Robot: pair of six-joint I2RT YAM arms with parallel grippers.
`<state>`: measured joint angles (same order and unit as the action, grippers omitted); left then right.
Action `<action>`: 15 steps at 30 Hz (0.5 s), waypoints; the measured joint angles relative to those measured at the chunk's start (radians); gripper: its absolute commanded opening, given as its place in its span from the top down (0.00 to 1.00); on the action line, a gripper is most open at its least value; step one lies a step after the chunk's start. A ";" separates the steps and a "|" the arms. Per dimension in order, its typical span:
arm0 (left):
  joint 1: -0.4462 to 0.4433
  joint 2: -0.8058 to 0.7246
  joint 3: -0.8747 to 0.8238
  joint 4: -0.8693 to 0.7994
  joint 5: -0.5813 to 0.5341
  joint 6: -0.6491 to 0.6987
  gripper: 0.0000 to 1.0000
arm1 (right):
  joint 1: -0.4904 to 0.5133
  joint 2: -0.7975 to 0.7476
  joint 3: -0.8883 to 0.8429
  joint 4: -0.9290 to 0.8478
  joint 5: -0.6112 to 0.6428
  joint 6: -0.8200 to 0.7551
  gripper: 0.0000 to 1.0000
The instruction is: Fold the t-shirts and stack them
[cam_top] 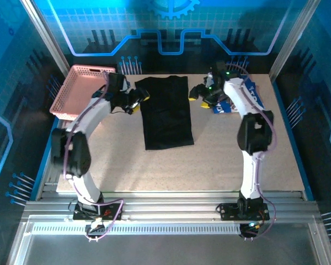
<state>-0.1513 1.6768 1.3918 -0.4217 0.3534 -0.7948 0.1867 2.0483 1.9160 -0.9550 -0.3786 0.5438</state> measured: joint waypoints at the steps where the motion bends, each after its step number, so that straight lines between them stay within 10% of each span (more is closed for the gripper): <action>1: 0.000 -0.066 -0.042 0.003 0.001 -0.002 0.28 | 0.002 -0.071 -0.069 0.014 -0.005 -0.004 0.26; 6: -0.016 -0.343 -0.338 0.050 0.038 -0.029 0.31 | 0.010 -0.373 -0.488 0.137 -0.081 -0.037 0.28; 15: -0.037 -0.305 -0.748 0.288 0.116 -0.180 0.40 | 0.069 -0.264 -0.765 0.325 -0.140 -0.052 0.36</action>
<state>-0.1886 1.3720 0.6437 -0.1341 0.4698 -0.9749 0.2554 1.7840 1.1507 -0.6304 -0.5186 0.4919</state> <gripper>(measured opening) 0.607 0.650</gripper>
